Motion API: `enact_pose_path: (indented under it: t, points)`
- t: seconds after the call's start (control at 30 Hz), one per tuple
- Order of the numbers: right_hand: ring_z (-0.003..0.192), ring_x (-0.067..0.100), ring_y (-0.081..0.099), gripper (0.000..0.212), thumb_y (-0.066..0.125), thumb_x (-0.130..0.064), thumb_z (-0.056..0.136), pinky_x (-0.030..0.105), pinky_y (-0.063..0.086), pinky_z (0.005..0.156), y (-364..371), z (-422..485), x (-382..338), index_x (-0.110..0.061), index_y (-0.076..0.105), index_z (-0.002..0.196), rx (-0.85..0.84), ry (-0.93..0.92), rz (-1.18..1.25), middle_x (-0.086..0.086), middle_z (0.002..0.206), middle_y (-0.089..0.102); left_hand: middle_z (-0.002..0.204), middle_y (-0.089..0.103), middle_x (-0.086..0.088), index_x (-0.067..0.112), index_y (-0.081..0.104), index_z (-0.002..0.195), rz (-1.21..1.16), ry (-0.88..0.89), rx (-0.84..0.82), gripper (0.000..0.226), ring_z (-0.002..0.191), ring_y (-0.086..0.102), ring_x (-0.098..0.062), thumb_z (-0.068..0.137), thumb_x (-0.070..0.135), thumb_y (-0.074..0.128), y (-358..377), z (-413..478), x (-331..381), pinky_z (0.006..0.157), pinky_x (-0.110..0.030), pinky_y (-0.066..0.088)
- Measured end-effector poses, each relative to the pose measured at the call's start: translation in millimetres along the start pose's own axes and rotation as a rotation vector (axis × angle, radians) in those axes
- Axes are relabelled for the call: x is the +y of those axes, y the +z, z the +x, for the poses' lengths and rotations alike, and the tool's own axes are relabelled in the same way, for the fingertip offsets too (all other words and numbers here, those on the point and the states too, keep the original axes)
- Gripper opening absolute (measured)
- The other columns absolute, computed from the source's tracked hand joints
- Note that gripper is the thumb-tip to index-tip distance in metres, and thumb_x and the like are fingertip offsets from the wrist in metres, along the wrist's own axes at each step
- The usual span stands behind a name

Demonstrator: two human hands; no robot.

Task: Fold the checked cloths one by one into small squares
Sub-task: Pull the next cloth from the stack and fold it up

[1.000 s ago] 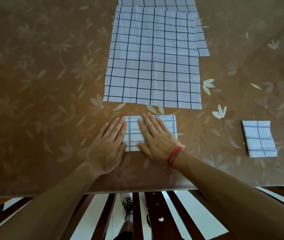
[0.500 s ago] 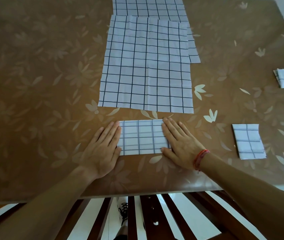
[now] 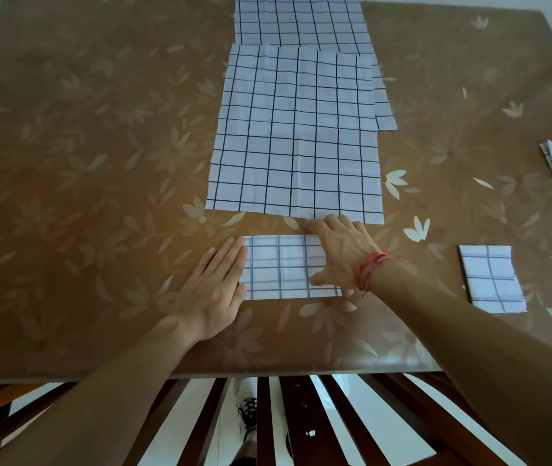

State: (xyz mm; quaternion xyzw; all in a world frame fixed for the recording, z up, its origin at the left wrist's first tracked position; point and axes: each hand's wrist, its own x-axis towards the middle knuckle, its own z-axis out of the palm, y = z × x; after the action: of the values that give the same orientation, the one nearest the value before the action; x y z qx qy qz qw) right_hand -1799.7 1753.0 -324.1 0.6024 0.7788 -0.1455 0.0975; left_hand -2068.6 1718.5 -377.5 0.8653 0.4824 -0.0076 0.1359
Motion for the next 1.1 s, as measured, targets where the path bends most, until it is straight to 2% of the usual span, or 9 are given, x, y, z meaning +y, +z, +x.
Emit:
enact_pose_path:
  t: [0.17,0.3,0.4,0.47,0.67,0.83,0.97,1.03,1.1]
  points:
    - [0.105,0.020,0.047,0.085,0.074,-0.058,0.058,0.036,0.038,0.093,-5.8,12.3,-1.4,-0.029,0.045,0.132,-0.085,0.080,0.066,-0.003,0.110,0.056,0.162,-0.011,0.001,0.012,0.001,0.154,-0.055,-0.014,-0.023,0.066,0.146,-0.019,-0.007,0.096,0.041,0.012,-2.3,1.3,2.0,0.120,-0.029,-0.008]
    - [0.097,0.021,0.045,0.084,0.072,-0.065,0.056,0.036,0.039,0.084,-8.3,20.3,-3.0,-0.038,0.048,0.131,-0.119,0.116,0.077,-0.002,0.097,0.052,0.162,-0.011,0.002,0.012,0.001,0.154,-0.068,-0.019,-0.025,0.068,0.145,-0.021,-0.006,0.094,0.043,0.009,-4.8,1.8,2.9,0.120,-0.030,-0.005]
    - [0.102,0.021,0.053,0.072,0.073,-0.062,0.062,0.035,0.046,0.085,-10.0,20.8,-3.2,-0.031,0.054,0.123,-0.123,0.156,0.149,-0.001,0.105,0.058,0.162,-0.006,0.000,0.009,0.010,0.154,-0.085,-0.020,-0.009,0.065,0.146,-0.017,-0.008,0.097,0.040,0.020,-7.3,3.0,3.5,0.121,-0.032,-0.001]
    - [0.094,0.018,0.059,0.054,0.070,-0.057,0.071,0.033,0.052,0.080,-12.7,20.6,-3.3,-0.027,0.057,0.115,-0.131,0.205,0.318,-0.002,0.103,0.063,0.162,-0.003,-0.002,0.008,0.015,0.153,-0.117,-0.024,0.003,0.063,0.147,-0.014,-0.009,0.099,0.034,0.034,-9.8,3.6,4.6,0.122,-0.034,0.002]
    - [0.068,0.015,0.064,0.015,0.056,-0.028,0.088,0.019,0.046,0.053,-17.9,18.3,-7.1,-0.031,0.070,0.093,-0.107,0.264,0.534,-0.005,0.074,0.066,0.163,0.006,-0.003,0.008,0.028,0.149,-0.148,-0.047,0.070,0.062,0.148,-0.009,-0.010,0.096,0.027,0.052,-15.2,5.1,9.2,0.120,-0.030,0.003]
    - [0.069,0.008,0.061,0.013,0.064,-0.029,0.084,0.017,0.040,0.054,-8.9,2.0,-6.7,-0.032,0.066,0.073,0.006,0.390,0.746,-0.010,0.071,0.066,0.156,0.031,-0.006,0.006,0.041,0.143,-0.206,-0.024,0.176,0.058,0.148,0.014,-0.015,0.090,0.022,0.061,-16.8,-4.3,25.1,0.119,-0.036,0.020]
    - [0.076,0.012,0.064,0.014,0.067,-0.025,0.082,0.028,0.052,0.067,3.6,-15.1,-13.2,-0.029,0.069,0.068,0.094,0.539,0.981,-0.008,0.075,0.068,0.154,0.033,-0.003,0.010,0.040,0.144,-0.221,0.031,0.177,0.067,0.146,0.018,-0.014,0.084,0.023,0.068,-13.4,-15.5,44.3,0.119,-0.031,0.015]
    - [0.064,0.018,0.064,0.014,0.068,-0.019,0.081,0.034,0.056,0.061,6.5,-25.6,-19.6,-0.022,0.070,0.068,0.123,0.645,1.160,-0.002,0.067,0.067,0.151,0.038,-0.004,0.009,0.043,0.143,-0.223,0.044,0.176,0.071,0.144,0.025,-0.016,0.080,0.022,0.073,-10.9,-18.7,53.1,0.118,-0.034,0.021]
    - [0.047,0.020,0.057,0.009,0.068,-0.010,0.081,0.029,0.052,0.047,7.5,-35.2,-28.9,-0.012,0.071,0.073,0.110,0.775,1.362,0.007,0.063,0.065,0.147,0.044,-0.006,0.008,0.045,0.141,-0.224,0.048,0.184,0.072,0.141,0.031,-0.018,0.077,0.021,0.077,-6.7,-19.7,58.0,0.117,-0.038,0.028]
